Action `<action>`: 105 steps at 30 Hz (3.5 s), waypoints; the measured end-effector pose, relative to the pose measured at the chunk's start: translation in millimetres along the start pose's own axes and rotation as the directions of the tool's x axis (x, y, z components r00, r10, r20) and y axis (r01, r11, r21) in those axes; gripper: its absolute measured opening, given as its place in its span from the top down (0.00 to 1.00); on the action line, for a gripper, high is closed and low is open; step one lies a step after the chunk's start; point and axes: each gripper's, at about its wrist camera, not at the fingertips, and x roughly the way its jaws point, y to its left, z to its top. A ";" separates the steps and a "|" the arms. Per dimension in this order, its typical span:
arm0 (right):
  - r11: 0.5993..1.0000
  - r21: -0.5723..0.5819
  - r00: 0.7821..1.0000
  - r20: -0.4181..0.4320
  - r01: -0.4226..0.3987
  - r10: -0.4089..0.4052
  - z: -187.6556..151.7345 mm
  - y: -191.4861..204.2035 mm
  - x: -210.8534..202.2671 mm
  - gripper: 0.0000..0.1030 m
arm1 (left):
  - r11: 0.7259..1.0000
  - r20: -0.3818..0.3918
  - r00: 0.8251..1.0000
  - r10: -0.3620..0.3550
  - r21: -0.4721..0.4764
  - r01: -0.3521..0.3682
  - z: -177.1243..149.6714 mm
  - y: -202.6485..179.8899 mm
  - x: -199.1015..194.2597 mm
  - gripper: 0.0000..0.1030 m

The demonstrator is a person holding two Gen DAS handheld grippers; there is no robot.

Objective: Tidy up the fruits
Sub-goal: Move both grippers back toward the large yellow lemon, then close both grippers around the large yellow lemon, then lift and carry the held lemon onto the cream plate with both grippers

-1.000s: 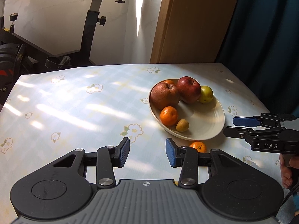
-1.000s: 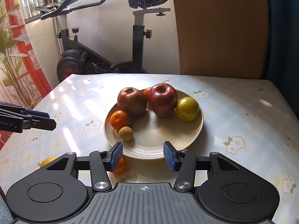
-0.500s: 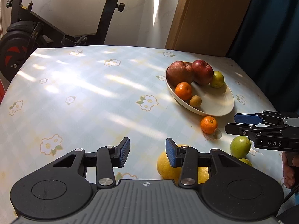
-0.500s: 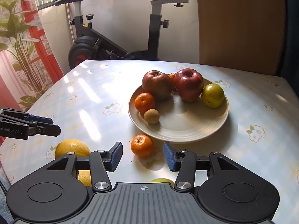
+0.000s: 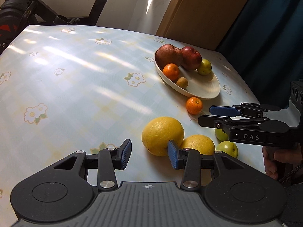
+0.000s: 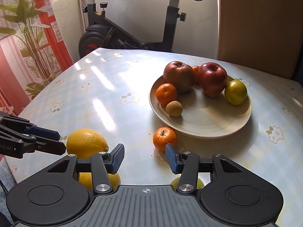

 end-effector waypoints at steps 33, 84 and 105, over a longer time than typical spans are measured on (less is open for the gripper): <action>0.976 -0.187 0.990 -0.104 -0.115 0.097 21.6 37.0 39.2 0.56 | 0.990 0.031 0.999 -0.032 -0.139 0.036 69.9 18.0 49.7 0.57; 0.972 -0.102 0.977 -0.029 -0.213 0.211 38.6 20.3 52.5 0.57 | 0.940 0.085 0.977 -0.195 -0.267 0.211 72.5 37.1 59.7 0.61; 0.995 0.010 0.988 0.121 -0.103 0.101 49.4 -80.8 13.6 0.57 | 0.968 0.052 0.970 -0.237 -0.078 0.240 142.8 -60.3 87.7 0.61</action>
